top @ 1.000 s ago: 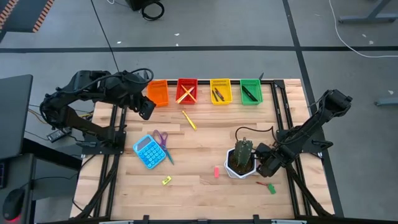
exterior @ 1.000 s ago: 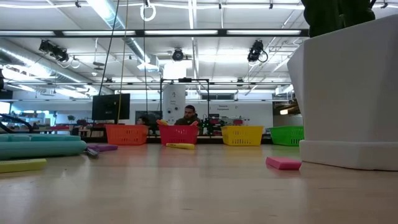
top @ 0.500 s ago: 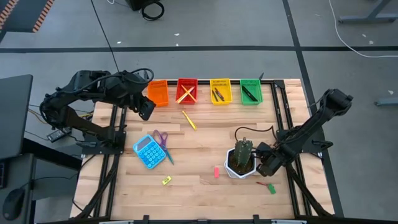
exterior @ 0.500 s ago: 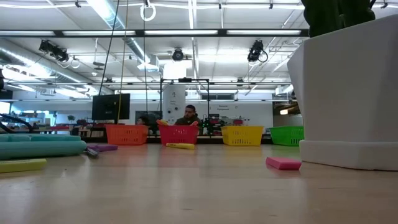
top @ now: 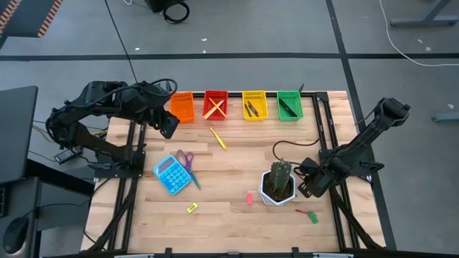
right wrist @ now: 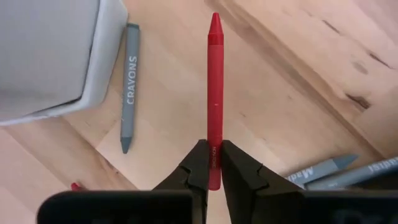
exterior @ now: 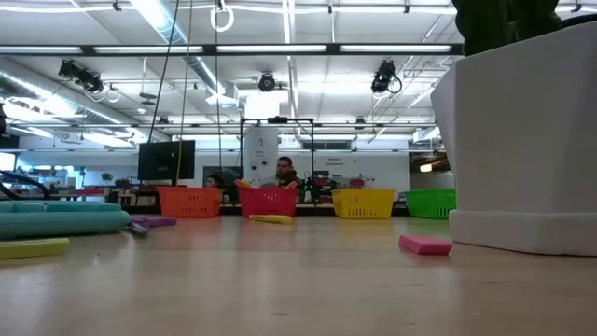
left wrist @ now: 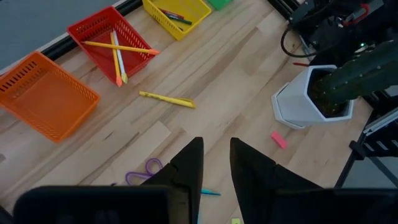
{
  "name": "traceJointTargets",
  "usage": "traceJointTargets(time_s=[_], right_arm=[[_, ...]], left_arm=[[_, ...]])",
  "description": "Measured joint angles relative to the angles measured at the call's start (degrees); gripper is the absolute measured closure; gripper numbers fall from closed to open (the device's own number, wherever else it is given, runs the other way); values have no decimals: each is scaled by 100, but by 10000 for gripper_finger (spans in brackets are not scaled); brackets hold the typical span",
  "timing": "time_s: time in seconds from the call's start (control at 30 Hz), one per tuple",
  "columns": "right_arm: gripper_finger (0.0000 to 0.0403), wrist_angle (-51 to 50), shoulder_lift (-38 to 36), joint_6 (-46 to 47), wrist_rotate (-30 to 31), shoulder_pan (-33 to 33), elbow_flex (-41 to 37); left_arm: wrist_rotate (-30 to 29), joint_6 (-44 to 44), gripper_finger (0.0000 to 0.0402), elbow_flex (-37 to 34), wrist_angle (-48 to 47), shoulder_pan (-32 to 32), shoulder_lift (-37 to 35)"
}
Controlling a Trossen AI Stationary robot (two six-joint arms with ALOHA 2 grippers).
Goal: Sort crayons/erasers/pens/pencils in bins
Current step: Put the top red crayon into the yellow bin
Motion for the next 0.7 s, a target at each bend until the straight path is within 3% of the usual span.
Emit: traceJointTargets(time_s=[0.2,0.4,0.7], right_arm=[[364,-114,-411,255,171,-191,2],[364,-99,-757,142,306,-852,11],[364,-138,-961,-1371,331,-2322,540]], left_arm=[[-2,2,312,0,0,-2,-2],[-104,9,314,0,4,-2,-2],[-387,-5,313,0,24,0,6]])
